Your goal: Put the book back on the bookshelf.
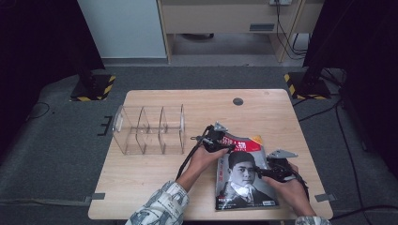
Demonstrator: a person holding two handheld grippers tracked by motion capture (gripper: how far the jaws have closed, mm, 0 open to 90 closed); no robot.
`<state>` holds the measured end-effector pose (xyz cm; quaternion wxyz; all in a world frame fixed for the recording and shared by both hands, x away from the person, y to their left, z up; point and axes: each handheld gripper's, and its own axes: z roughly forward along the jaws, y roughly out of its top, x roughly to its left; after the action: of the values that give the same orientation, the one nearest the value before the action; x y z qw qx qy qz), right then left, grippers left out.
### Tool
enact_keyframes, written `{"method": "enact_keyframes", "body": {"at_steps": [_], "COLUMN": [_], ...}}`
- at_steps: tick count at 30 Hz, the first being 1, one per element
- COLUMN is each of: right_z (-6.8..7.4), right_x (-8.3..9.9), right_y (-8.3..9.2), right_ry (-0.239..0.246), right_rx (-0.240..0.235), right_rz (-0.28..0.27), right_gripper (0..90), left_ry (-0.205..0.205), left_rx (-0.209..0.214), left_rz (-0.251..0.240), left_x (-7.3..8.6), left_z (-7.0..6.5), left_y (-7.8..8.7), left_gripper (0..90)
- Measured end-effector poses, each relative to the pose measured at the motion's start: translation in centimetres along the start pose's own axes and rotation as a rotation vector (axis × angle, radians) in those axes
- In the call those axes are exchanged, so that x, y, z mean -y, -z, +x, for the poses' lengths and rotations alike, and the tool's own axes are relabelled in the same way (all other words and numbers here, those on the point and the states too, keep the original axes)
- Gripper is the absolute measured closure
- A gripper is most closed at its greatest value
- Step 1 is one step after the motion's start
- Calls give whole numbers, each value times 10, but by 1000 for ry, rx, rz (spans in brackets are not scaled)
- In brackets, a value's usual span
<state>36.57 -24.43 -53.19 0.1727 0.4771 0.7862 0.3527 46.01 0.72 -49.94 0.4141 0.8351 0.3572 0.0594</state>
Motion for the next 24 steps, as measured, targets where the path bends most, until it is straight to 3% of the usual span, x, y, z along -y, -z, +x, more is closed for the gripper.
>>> {"method": "enact_keyframes", "body": {"at_steps": [7, 24], "right_z": [1, 1], "right_x": [0, 1], "right_y": [0, 0], "right_ry": [-6, -6], "right_rx": [2, 1], "right_rz": [-2, -6], "right_gripper": [308, 301], "left_ry": [-8, -3], "left_rx": [-3, 42], "left_rz": [20, 67], "left_x": [-6, -3], "left_z": [-2, 2], "left_y": [-3, -10], "left_gripper": [570, 629]}}
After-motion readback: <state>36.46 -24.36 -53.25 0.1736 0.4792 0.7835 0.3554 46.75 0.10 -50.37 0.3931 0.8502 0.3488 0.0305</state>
